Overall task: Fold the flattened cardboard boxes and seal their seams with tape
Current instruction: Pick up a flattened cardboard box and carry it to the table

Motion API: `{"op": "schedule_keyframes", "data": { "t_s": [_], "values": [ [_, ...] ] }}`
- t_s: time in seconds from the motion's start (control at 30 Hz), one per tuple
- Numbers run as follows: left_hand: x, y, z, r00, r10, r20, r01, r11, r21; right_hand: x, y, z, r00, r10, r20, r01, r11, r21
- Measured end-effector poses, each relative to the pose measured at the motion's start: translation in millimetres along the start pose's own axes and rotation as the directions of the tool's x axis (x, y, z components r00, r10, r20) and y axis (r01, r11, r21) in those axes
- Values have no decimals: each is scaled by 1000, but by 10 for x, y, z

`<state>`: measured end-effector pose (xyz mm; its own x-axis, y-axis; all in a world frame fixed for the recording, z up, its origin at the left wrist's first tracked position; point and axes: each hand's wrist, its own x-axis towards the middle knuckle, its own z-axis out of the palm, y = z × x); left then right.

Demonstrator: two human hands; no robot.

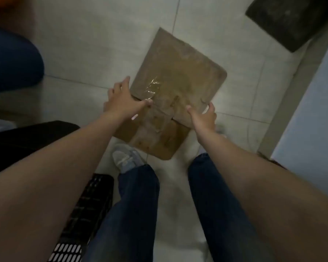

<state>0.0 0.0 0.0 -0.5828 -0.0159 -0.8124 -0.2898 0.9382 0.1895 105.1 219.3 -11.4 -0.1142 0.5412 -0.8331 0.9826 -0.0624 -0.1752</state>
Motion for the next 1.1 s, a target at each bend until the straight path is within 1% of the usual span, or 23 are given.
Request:
{"op": "schedule_keyframes", "data": {
  "t_s": [0.07, 0.13, 0.2, 0.33, 0.43, 0.5, 0.57, 0.63, 0.7, 0.87, 0.97, 1.03, 1.1],
  "values": [
    [224, -32, 212, 1000, 10, -14, -10, 1000, 7, 246, 93, 189, 997, 57, -42, -55, 997, 54],
    [387, -43, 425, 1000, 14, -1, -14, 999, 29, 449, 188, 341, 989, 137, -54, -131, 987, 95],
    [523, -24, 590, 1000, 21, -4, -20, 999, 45, 595, 247, 458, 982, 166, -90, -157, 982, 103],
    [710, 10, 791, 1000, -8, -21, 8, 1000, 25, 791, 301, 617, 978, 152, -145, -143, 987, 71],
    [773, 67, 859, 997, -21, -73, 24, 999, 31, 839, 272, 670, 976, 135, -171, -130, 991, 44],
    [817, 101, 847, 994, -48, -102, 46, 999, -25, 869, 250, 690, 971, 148, -187, -135, 988, 80],
    [849, 122, 799, 992, -69, -101, 60, 995, -82, 905, 231, 681, 958, 202, -202, -172, 973, 154],
    [860, 119, 746, 994, -68, -88, 57, 992, -115, 927, 210, 652, 950, 237, -201, -196, 959, 202],
    [869, 76, 706, 993, -60, -98, 45, 988, -148, 923, 191, 623, 949, 242, -200, -194, 953, 232],
    [875, -32, 603, 985, -77, -154, 20, 940, -340, 893, 86, 570, 962, 193, -195, -122, 937, 326],
    [798, -50, 574, 979, -78, -190, 12, 945, -327, 831, -35, 519, 984, 50, -172, 2, 957, 291],
    [694, -6, 542, 973, -50, -224, -28, 943, -332, 736, -138, 498, 981, -71, -180, 112, 968, 225],
    [574, 64, 478, 961, -56, -272, -43, 938, -345, 648, -244, 473, 967, -167, -192, 203, 961, 187]
  ]
}}
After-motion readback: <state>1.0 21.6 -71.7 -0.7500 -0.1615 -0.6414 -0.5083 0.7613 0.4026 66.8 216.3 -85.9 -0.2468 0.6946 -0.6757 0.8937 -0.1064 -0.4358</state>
